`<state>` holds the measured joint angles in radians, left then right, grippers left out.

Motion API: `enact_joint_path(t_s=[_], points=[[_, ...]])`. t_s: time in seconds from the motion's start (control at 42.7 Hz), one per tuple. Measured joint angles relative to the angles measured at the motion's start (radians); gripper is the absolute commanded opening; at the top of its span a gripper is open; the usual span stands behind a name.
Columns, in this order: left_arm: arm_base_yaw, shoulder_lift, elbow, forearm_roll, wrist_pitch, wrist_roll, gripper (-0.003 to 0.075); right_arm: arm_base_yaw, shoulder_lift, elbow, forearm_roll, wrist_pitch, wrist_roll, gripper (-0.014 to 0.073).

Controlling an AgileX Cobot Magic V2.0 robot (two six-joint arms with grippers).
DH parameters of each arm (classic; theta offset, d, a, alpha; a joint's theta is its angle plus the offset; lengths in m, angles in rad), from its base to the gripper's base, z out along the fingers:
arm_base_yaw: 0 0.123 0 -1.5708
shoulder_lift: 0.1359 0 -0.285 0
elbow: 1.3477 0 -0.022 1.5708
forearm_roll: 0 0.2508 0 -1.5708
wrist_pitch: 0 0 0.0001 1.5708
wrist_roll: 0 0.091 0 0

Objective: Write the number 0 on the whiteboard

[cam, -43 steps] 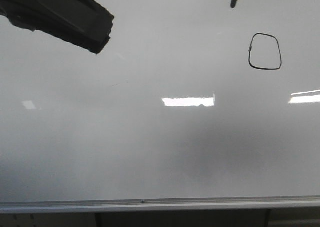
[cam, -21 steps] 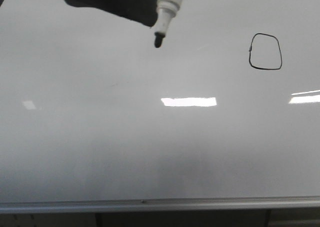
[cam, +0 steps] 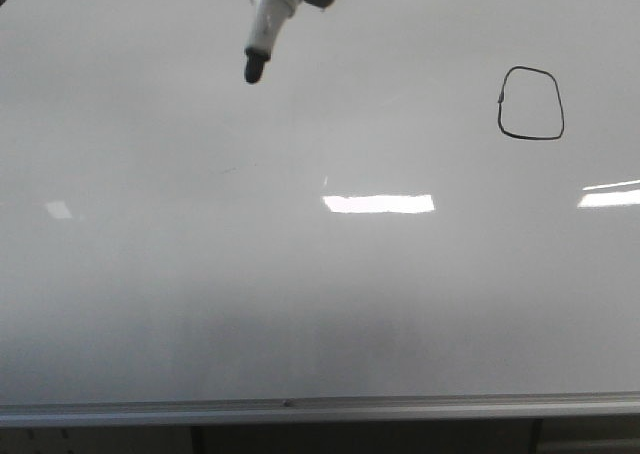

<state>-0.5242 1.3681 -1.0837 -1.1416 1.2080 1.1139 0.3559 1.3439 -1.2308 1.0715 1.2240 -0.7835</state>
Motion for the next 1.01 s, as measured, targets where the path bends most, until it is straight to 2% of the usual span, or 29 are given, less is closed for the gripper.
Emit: enact_joint_path(t_s=[0.07, 0.164, 0.304, 0.351, 0.538, 0.608, 0.772, 0.866, 0.936, 1.006], points=[[0.000, 0.000, 0.000, 0.016, 0.000, -0.007, 0.0298, 0.000, 0.000, 0.000, 0.000, 0.000, 0.000, -0.0060], [0.000, 0.000, 0.000, 0.026, 0.000, -0.012, 0.0230, 0.000, 0.000, 0.000, 0.000, -0.002, 0.000, -0.0060], [0.000, 0.000, 0.000, 0.027, 0.000, -0.014, 0.0026, 0.000, 0.000, 0.000, 0.012, -0.004, -0.007, -0.0060], [0.000, 0.000, 0.000, 0.027, 0.000, -0.021, -0.0016, 0.000, 0.000, 0.000, 0.020, -0.006, -0.013, -0.0060], [0.000, 0.000, 0.000, 0.030, -0.004, -0.040, -0.0019, 0.000, 0.000, 0.000, 0.025, -0.008, -0.027, -0.0039], [0.000, 0.000, 0.000, 0.030, -0.006, -0.041, -0.0020, 0.000, 0.000, 0.000, 0.025, -0.010, -0.029, 0.0029], [0.000, 0.000, -0.002, 0.047, -0.013, -0.041, -0.0020, 0.000, 0.000, 0.000, 0.028, -0.017, -0.031, 0.0381], [0.000, 0.000, -0.002, 0.093, -0.007, -0.034, -0.0020, 0.000, 0.000, 0.000, 0.057, -0.057, -0.027, 0.0537], [0.000, 0.000, -0.002, 0.142, -0.003, -0.045, -0.0020, 0.000, -0.002, 0.000, 0.069, -0.101, -0.027, 0.0581], [0.004, 0.000, -0.002, 0.220, -0.037, -0.097, -0.0020, 0.000, -0.015, 0.000, 0.071, -0.174, -0.029, 0.0574]])
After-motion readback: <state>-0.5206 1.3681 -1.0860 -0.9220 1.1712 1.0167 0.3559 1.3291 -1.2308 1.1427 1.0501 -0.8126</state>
